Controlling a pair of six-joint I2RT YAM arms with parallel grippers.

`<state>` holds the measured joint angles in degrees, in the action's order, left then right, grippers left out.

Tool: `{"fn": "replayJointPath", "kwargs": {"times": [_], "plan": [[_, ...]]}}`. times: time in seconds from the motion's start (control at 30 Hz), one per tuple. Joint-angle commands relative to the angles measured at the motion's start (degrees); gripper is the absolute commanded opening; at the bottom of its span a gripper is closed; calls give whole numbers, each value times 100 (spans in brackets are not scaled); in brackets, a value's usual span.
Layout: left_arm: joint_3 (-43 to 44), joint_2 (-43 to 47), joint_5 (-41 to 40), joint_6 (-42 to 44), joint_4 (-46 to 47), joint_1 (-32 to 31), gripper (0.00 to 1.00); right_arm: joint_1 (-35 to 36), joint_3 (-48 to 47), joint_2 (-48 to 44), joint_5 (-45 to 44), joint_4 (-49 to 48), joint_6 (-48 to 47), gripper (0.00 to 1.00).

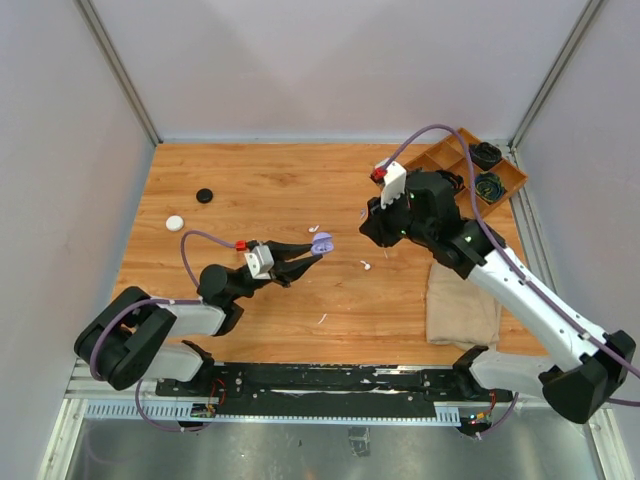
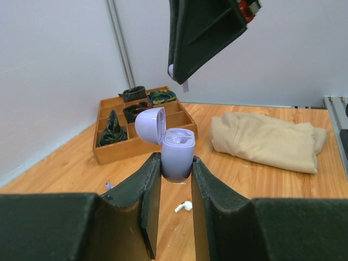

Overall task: Insert the wireless bluetooth earbuds into the charging case
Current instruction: Pick up the earbud from the center of the board, then place the earbud in the charging case.

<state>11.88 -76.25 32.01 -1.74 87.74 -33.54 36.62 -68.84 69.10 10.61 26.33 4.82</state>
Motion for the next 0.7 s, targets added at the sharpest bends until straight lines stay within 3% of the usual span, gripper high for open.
{"fn": "replayJointPath", "kwargs": {"times": [0.0, 0.3, 0.67], "plan": [[266, -102, 217, 2, 1370, 29, 0, 285, 444, -576, 200, -1074, 457, 17], [494, -69, 385, -217, 1402, 29, 0, 717, 1289, -1179, 189, -2430, 782, 15], [477, -13, 183, -213, 1408, 23, 0, 904, 1701, -1075, 335, -3672, 849, 16]]}}
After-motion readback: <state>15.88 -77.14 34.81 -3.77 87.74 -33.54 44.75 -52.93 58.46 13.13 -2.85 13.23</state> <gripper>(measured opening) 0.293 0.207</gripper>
